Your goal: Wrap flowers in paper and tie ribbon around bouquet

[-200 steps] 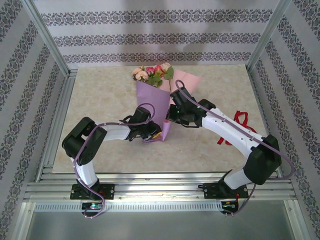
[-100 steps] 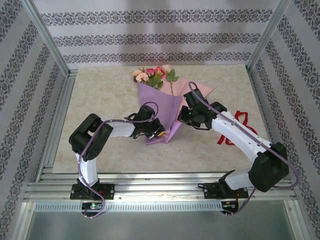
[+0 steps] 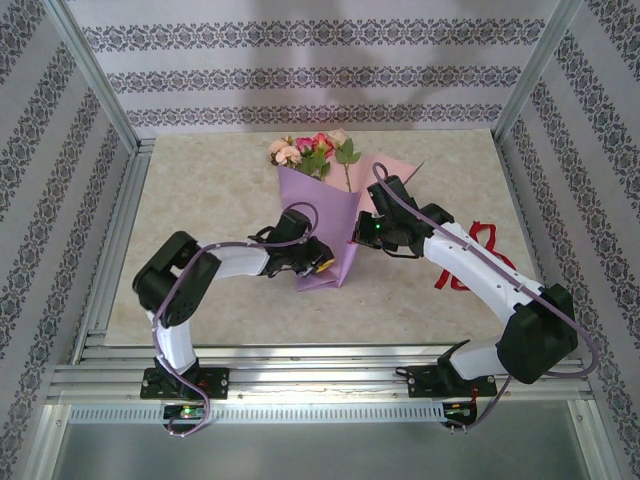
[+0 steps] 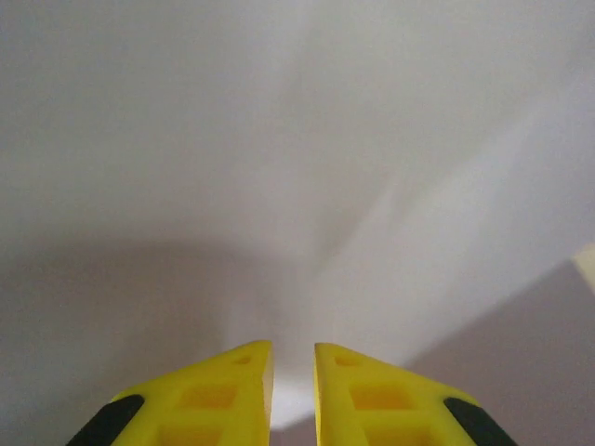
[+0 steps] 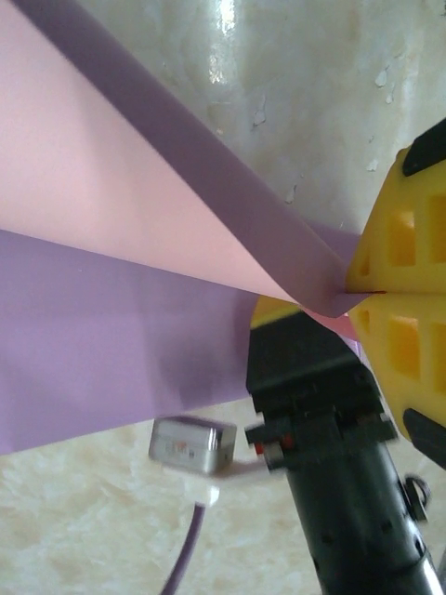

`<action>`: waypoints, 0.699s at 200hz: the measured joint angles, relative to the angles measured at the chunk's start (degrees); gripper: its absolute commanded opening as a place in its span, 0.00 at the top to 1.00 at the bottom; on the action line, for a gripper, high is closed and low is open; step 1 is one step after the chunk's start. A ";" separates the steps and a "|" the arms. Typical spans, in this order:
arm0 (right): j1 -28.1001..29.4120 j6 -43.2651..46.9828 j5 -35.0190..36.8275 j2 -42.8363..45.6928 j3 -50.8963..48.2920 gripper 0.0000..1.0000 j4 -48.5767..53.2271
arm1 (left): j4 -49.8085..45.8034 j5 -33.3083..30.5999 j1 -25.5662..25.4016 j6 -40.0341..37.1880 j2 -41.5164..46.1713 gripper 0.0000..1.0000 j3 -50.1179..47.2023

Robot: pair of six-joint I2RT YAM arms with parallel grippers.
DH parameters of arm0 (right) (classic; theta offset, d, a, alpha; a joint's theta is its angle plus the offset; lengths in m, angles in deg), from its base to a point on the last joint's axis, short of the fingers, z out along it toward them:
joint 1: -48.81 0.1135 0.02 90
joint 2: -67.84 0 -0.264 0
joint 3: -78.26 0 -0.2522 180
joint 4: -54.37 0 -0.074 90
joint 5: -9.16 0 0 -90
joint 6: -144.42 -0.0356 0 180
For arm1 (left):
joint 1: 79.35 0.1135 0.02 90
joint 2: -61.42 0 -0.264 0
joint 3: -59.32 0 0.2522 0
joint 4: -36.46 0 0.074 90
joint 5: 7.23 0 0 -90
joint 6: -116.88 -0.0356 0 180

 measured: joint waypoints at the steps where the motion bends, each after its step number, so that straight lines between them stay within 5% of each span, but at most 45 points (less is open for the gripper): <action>1: 0.00 0.11 -0.04 -0.02 0.02 1.00 0.00 | -0.13 -0.07 0.02 0.00 0.28 0.83 -0.09; 46: 0.72 6.97 -2.78 -3.54 2.75 1.00 0.00 | -3.08 -0.33 5.18 0.76 13.25 0.95 -6.23; 140: 9.90 16.72 -9.07 -12.96 16.26 1.00 0.04 | 6.78 1.60 7.10 3.93 2.32 0.98 -12.07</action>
